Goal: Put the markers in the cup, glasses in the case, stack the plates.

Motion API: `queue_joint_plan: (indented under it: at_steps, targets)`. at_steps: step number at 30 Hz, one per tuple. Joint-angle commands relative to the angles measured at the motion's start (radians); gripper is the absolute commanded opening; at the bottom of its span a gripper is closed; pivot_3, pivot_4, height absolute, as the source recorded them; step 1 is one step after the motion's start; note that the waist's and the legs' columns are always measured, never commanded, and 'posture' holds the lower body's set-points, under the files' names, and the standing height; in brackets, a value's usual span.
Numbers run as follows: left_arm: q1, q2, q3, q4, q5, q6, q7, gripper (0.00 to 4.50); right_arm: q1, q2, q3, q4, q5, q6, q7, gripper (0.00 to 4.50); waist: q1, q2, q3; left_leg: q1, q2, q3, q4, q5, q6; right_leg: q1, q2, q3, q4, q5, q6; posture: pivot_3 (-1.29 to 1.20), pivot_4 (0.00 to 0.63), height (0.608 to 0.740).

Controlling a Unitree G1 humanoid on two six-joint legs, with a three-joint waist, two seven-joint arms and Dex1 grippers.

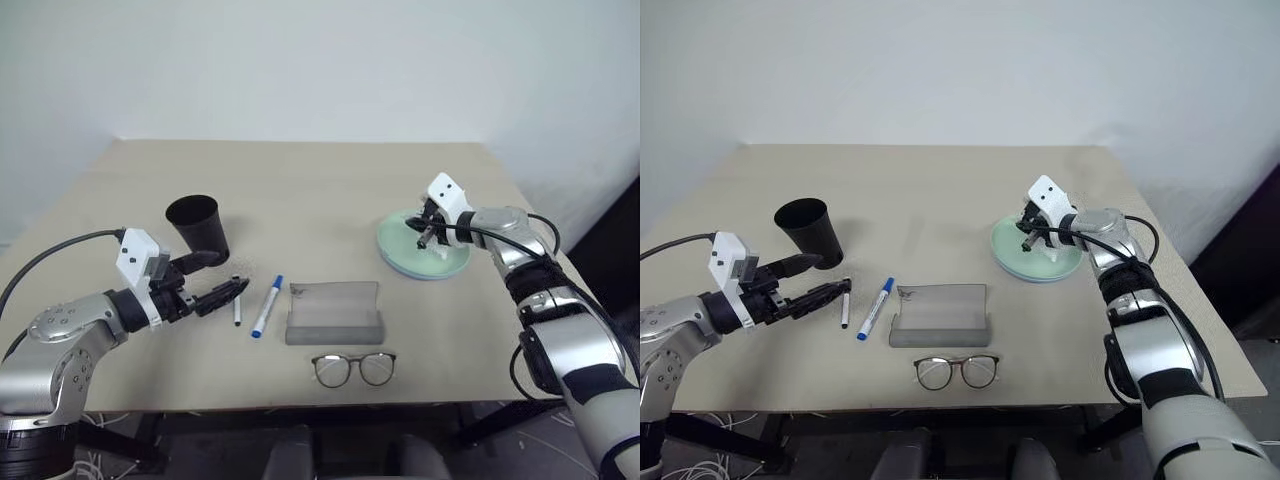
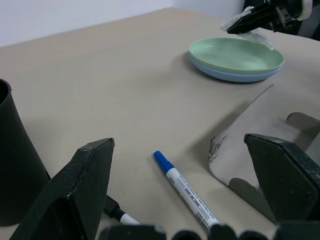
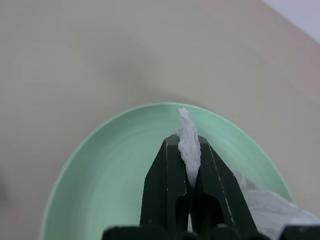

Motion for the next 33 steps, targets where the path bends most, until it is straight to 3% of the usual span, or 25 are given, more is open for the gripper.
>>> queue_joint_plan:
  at_steps: [1, 11, 12, 18, 27, 33]
  targets:
    - [-0.003, 0.007, 0.039, -0.041, -0.017, -0.009, 0.007, 4.44, -0.055, 0.003, -0.036, 0.036, -0.007, -0.045, -0.025, 0.94, -0.001, 0.0, 0.0, 0.0, 0.0, 0.0, 0.0, 0.0, 0.0, 0.0, 0.0, 0.0, 0.0, 0.0, 0.0, 0.0, 0.0, 0.678]
    - [-0.004, 0.007, 0.029, -0.047, -0.02, -0.005, 0.007, 4.44, -0.03, -0.08, -0.067, -0.074, 0.003, -0.021, 0.057, 4.31, -0.002, 0.001, 0.0, 0.0, 0.0, 0.0, 0.0, 0.0, 0.0, 0.0, 0.0, 0.0, 0.0, 0.0, 0.0, 0.0, 0.0, 0.678]
    - [-0.009, 0.009, 0.023, -0.045, -0.019, -0.006, 0.004, 4.44, -0.015, -0.101, -0.073, -0.121, 0.012, 0.0, 0.079, 4.48, -0.002, 0.001, 0.0, 0.0, 0.0, 0.0, 0.0, 0.0, 0.0, 0.0, 0.0, 0.0, 0.0, 0.0, 0.0, 0.0, 0.0, 0.678]
    - [-0.042, 0.014, -0.011, -0.038, -0.016, 0.001, -0.018, 4.44, 0.152, -0.234, -0.101, -0.524, 0.122, 0.217, 0.311, 4.48, 0.001, 0.002, 0.0, 0.0, 0.0, 0.0, 0.0, -0.002, 0.002, 0.0, 0.0, 0.0, -0.001, 0.0, 0.0, 0.0, 0.0, 0.678]
    - [-0.152, -0.034, -0.218, -0.074, -0.012, 0.012, -0.094, 4.44, 0.426, -0.474, -0.131, -1.021, 0.348, 0.475, 0.604, 4.48, 0.004, 0.004, 0.0, 0.001, 0.0, -0.001, 0.001, -0.003, 0.004, 0.002, -0.001, 0.0, -0.001, 0.0, -0.001, 0.0, 0.0, 0.678]
    - [-0.237, -0.026, -0.368, -0.072, 0.016, -0.002, -0.223, 4.44, 0.455, -0.498, -0.157, -1.148, 0.45, 0.573, 0.612, 4.48, 0.003, 0.004, 0.0, 0.001, 0.0, -0.001, 0.003, -0.003, 0.005, 0.002, -0.001, 0.0, -0.001, -0.001, -0.001, 0.0, 0.0, 0.678]
